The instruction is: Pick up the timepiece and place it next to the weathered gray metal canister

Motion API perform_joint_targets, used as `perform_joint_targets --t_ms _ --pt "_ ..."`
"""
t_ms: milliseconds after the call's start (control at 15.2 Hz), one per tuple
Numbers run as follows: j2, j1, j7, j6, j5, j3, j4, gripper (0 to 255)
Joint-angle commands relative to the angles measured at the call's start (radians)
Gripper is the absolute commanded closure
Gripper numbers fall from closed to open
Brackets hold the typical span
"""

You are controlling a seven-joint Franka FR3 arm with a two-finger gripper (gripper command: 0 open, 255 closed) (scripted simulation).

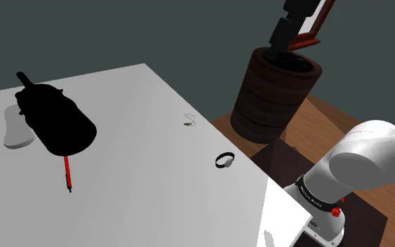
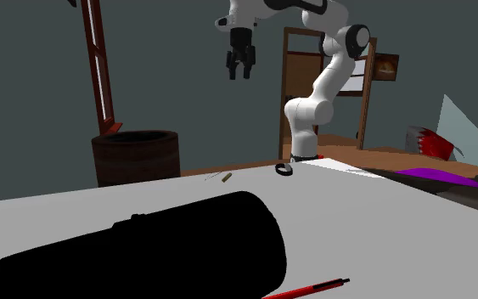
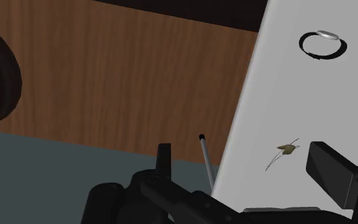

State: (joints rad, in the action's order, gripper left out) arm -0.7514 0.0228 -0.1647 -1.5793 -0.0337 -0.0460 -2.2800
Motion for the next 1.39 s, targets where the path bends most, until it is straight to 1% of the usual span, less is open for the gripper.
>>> perform_joint_targets --t_ms 0,330,726,1056,1320 --pt "0.000 0.000 0.000 0.000 0.000 0.000 0.000 0" --pt "-0.012 -0.036 0.045 -0.078 -0.073 -0.043 -0.130 0" --pt "0.000 -0.091 0.094 -0.184 -0.175 -0.104 -0.262 0" --pt "0.039 -0.148 0.130 -0.285 -0.273 -0.162 -0.350 0" --pt "0.094 -0.200 0.153 -0.376 -0.360 -0.214 -0.403 0"
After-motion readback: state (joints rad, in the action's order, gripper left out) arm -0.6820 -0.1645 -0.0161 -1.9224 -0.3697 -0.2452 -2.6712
